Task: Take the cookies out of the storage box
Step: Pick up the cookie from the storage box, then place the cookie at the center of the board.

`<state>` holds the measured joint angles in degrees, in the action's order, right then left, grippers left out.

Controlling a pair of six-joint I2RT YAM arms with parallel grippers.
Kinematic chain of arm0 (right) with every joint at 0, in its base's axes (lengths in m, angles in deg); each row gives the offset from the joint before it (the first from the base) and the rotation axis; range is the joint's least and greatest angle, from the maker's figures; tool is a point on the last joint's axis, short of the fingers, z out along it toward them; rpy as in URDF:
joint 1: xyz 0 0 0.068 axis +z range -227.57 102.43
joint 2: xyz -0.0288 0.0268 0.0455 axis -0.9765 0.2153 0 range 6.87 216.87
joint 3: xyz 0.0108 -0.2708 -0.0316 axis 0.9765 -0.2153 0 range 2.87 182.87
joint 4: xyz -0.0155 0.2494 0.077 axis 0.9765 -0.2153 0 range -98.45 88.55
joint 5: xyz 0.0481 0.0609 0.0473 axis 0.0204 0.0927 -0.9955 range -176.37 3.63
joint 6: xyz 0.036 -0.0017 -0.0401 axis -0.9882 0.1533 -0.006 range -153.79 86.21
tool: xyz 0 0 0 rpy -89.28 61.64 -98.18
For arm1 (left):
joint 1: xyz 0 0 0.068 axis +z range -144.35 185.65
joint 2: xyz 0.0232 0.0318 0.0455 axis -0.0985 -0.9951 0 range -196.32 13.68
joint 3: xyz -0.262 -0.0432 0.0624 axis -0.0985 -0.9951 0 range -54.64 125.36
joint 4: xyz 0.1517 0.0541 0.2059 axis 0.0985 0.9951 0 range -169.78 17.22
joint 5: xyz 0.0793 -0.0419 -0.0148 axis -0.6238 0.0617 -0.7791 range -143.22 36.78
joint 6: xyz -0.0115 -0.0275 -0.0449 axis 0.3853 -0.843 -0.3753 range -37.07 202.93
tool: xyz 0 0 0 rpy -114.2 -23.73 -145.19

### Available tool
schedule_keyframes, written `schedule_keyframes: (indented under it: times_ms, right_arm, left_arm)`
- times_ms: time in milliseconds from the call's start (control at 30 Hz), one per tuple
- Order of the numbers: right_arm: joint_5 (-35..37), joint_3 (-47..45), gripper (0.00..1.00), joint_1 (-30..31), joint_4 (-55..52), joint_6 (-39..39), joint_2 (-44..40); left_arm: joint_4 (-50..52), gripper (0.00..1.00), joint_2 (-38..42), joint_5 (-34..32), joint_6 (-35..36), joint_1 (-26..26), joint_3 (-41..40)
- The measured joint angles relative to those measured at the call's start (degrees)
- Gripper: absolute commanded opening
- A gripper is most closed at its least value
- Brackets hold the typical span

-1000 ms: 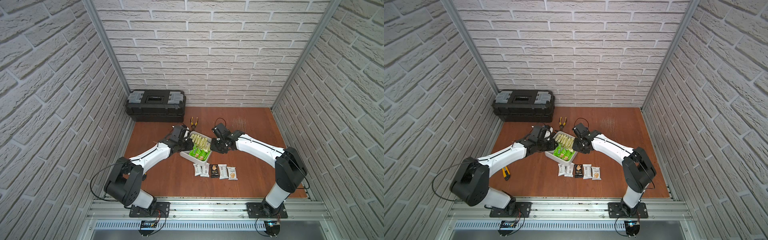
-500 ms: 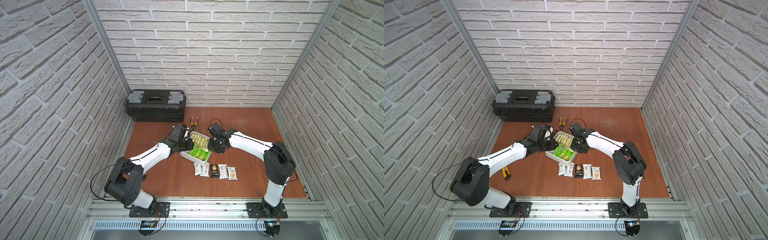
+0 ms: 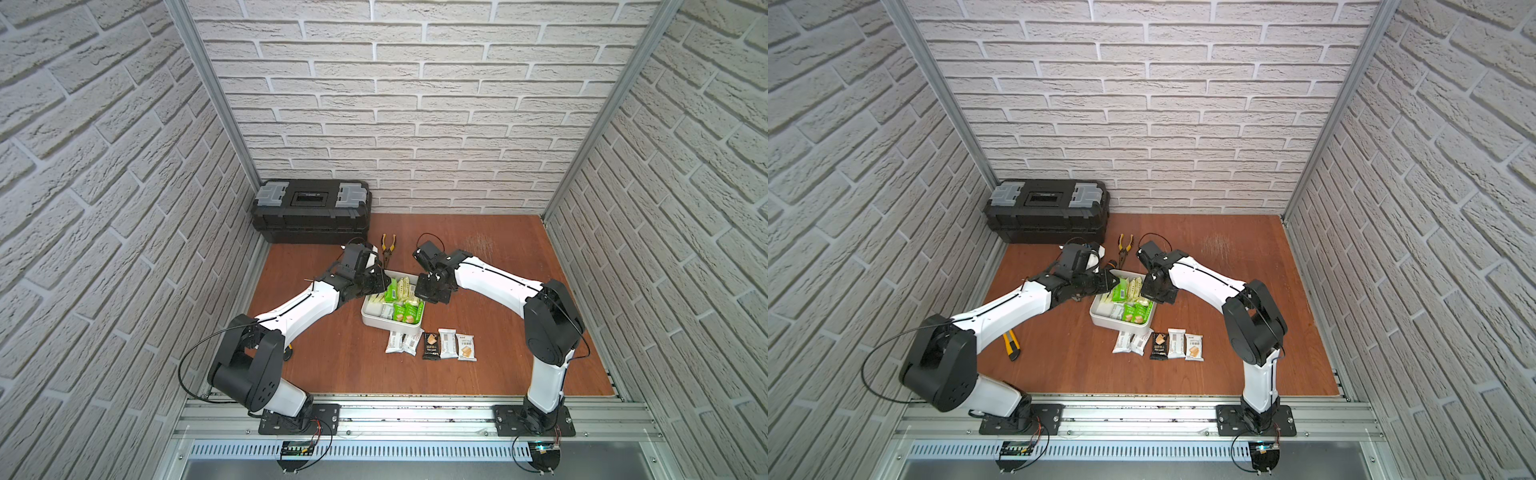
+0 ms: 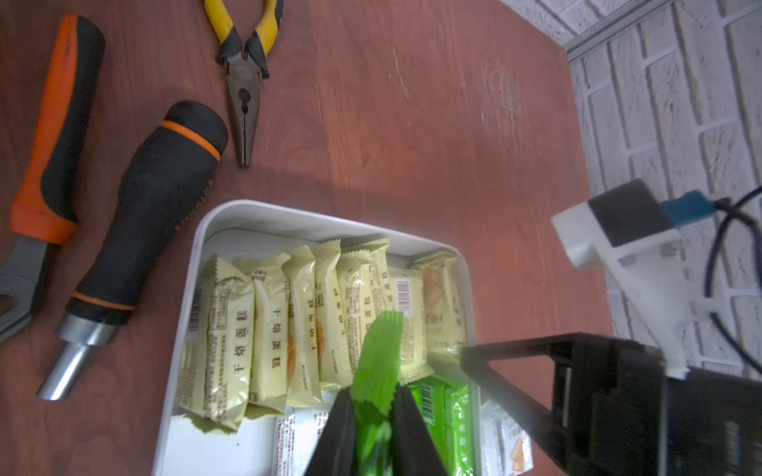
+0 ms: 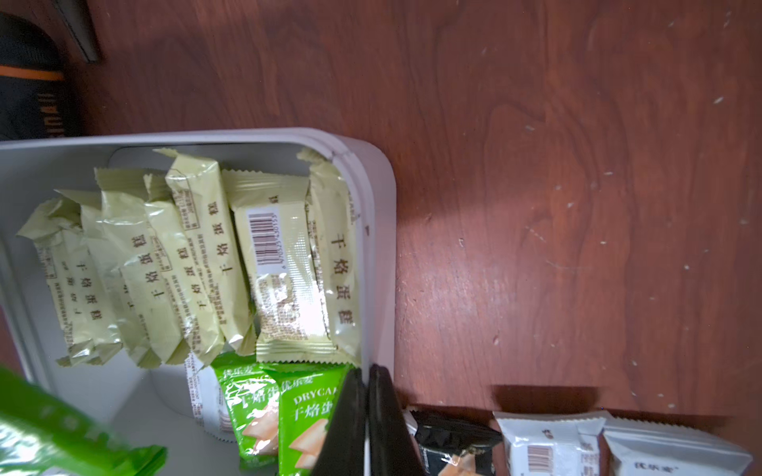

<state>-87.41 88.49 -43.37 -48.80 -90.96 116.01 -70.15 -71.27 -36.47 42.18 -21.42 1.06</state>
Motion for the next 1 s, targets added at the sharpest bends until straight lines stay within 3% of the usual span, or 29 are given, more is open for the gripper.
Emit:
schedule_keyframes:
  times_ms: [333, 700, 767, 867, 1000]
  right_arm:
    - [-0.4, 6.4, 0.02, -6.1, -3.1, 7.3, 3.9]
    - [-2.3, 8.6, 0.02, -9.0, -3.4, 17.0, 7.7]
    - [-2.7, 8.6, 0.09, -9.1, -3.4, 18.1, 7.7]
    - [-3.6, 8.6, 0.29, -9.2, -3.3, 19.5, 7.6]
    - [-4.2, 8.5, 0.36, -9.2, -3.0, 21.3, 6.4]
  left_arm:
    - [1.3, 0.0, 7.9, 0.5, -1.4, 0.7, 1.2]
    - [5.3, 0.0, 19.1, 1.2, -4.1, 0.8, -12.0]
    - [5.9, 0.0, 21.0, 1.4, -4.2, 0.8, -14.1]
    - [7.0, 0.0, 23.5, 1.7, -4.0, 0.8, -16.7]
    - [9.3, 0.0, 25.8, 2.1, -3.6, 1.5, -18.8]
